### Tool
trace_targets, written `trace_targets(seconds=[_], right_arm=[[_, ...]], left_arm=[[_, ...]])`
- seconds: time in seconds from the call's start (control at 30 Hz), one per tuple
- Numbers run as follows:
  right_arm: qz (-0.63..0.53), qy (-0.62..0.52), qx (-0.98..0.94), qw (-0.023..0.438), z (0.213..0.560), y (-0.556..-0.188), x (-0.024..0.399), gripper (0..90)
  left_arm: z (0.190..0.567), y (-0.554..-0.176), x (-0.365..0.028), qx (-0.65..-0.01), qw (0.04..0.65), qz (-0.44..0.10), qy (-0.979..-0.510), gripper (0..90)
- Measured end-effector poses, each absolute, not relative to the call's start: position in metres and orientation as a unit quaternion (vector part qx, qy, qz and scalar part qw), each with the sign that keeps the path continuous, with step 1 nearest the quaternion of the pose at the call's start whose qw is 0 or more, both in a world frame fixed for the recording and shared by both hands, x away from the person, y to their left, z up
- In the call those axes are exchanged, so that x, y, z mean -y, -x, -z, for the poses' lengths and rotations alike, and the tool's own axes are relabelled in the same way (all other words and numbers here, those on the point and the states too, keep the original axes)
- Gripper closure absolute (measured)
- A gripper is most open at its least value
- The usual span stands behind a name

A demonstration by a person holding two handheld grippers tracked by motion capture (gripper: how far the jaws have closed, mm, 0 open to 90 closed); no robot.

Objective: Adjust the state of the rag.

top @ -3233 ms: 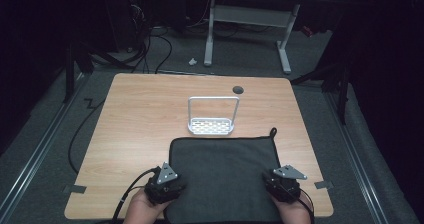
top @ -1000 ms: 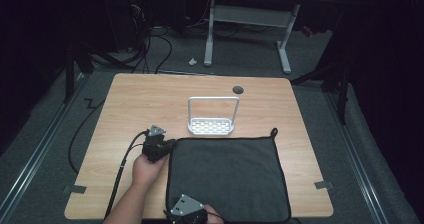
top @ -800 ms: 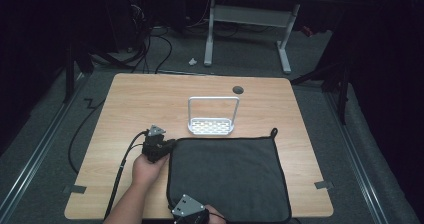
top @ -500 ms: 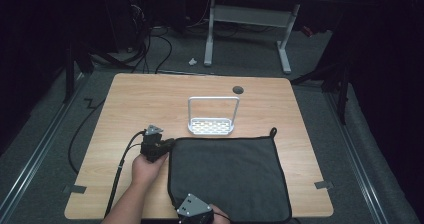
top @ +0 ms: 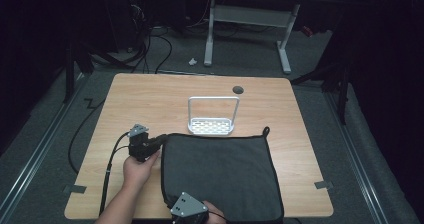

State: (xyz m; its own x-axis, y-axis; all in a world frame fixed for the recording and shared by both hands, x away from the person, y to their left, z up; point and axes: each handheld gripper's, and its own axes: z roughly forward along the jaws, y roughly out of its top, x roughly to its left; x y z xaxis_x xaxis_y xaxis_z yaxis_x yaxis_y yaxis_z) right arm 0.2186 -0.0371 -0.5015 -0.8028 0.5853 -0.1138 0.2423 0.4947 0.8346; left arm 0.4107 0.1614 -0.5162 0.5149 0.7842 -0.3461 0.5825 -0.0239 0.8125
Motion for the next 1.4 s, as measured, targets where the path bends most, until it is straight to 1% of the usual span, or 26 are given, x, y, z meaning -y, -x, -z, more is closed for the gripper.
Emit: trace_targets(seconds=[0.1, 0.17, 0.23, 0.27, 0.3, 0.33, 0.37, 0.4, 0.6, 0.67, 0.8, 0.93, 1.03, 1.07, 1.13, 1.17, 1.2, 1.23, 1.27, 1.3, 1.33, 1.37, 1.4], right_arm=[[-0.448, -0.24, -0.838, 0.2, 0.495, -0.218, 0.032, 82.5], [-0.453, -0.237, -0.835, 0.201, 0.491, -0.219, 0.028, 82.5], [-0.46, -0.232, -0.833, 0.201, 0.486, -0.22, 0.021, 82.5], [-0.463, -0.23, -0.832, 0.199, 0.485, -0.22, 0.018, 82.5], [-0.467, -0.224, -0.832, 0.198, 0.482, -0.22, 0.013, 82.5], [-0.471, -0.22, -0.831, 0.197, 0.479, -0.221, 0.009, 82.5], [-0.475, -0.215, -0.831, 0.195, 0.477, -0.221, 0.005, 82.5], [-0.479, -0.211, -0.83, 0.193, 0.474, -0.221, 0.0, 82.5], [-0.503, -0.188, -0.822, 0.189, 0.46, -0.223, -0.026, 82.5], [-0.509, -0.182, -0.82, 0.187, 0.457, -0.223, -0.033, 82.5], [-0.519, -0.175, -0.816, 0.185, 0.454, -0.224, -0.041, 82.5], [-0.517, -0.177, -0.815, 0.193, 0.454, -0.221, -0.035, 82.5], [-0.513, -0.185, -0.814, 0.203, 0.455, -0.219, -0.019, 82.4], [-0.511, -0.19, -0.813, 0.207, 0.455, -0.218, -0.013, 82.5], [-0.509, -0.194, -0.812, 0.209, 0.456, -0.216, -0.005, 82.5], [-0.506, -0.204, -0.81, 0.216, 0.457, -0.213, 0.011, 82.4], [-0.505, -0.209, -0.809, 0.218, 0.458, -0.211, 0.02, 82.4], [-0.501, -0.216, -0.809, 0.22, 0.459, -0.209, 0.028, 82.4], [-0.497, -0.22, -0.809, 0.223, 0.461, -0.208, 0.036, 82.4], [-0.494, -0.228, -0.808, 0.225, 0.462, -0.206, 0.043, 82.3], [-0.492, -0.234, -0.808, 0.226, 0.464, -0.205, 0.05, 82.3], [-0.488, -0.241, -0.807, 0.228, 0.465, -0.204, 0.057, 82.3], [-0.486, -0.247, -0.806, 0.23, 0.467, -0.204, 0.063, 82.2]], left_arm=[[0.515, -0.41, -0.169, -0.489, 0.51, -0.102, -0.7, 85.3], [0.514, -0.409, -0.182, -0.508, 0.521, -0.103, -0.678, 85.3], [0.514, -0.408, -0.187, -0.513, 0.522, -0.105, -0.673, 85.3], [0.513, -0.406, -0.197, -0.524, 0.529, -0.106, -0.659, 85.3], [0.513, -0.406, -0.197, -0.524, 0.529, -0.106, -0.659, 85.3], [0.51, -0.404, -0.208, -0.531, 0.535, -0.108, -0.648, 85.3], [0.51, -0.404, -0.208, -0.531, 0.535, -0.108, -0.648, 85.4], [0.507, -0.401, -0.217, -0.536, 0.539, -0.114, -0.64, 85.4], [0.496, -0.396, -0.241, -0.544, 0.533, -0.133, -0.634, 85.6], [0.487, -0.394, -0.251, -0.544, 0.527, -0.148, -0.637, 85.6], [0.48, -0.392, -0.254, -0.54, 0.52, -0.159, -0.643, 85.6], [0.473, -0.392, -0.244, -0.53, 0.517, -0.162, -0.652, 85.6], [0.469, -0.395, -0.217, -0.513, 0.52, -0.154, -0.666, 85.6], [0.469, -0.395, -0.217, -0.513, 0.52, -0.154, -0.666, 85.6], [0.468, -0.397, -0.199, -0.503, 0.517, -0.152, -0.676, 85.6], [0.467, -0.398, -0.189, -0.497, 0.515, -0.153, -0.682, 85.6], [0.467, -0.399, -0.17, -0.488, 0.515, -0.148, -0.689, 85.5], [0.467, -0.399, -0.161, -0.484, 0.513, -0.146, -0.694, 85.5], [0.467, -0.399, -0.161, -0.484, 0.513, -0.146, -0.694, 85.5], [0.467, -0.401, -0.143, -0.476, 0.51, -0.144, -0.702, 85.5], [0.467, -0.401, -0.143, -0.476, 0.51, -0.144, -0.702, 85.5], [0.468, -0.402, -0.127, -0.469, 0.508, -0.14, -0.709, 85.5], [0.468, -0.403, -0.119, -0.467, 0.507, -0.137, -0.711, 85.4]])
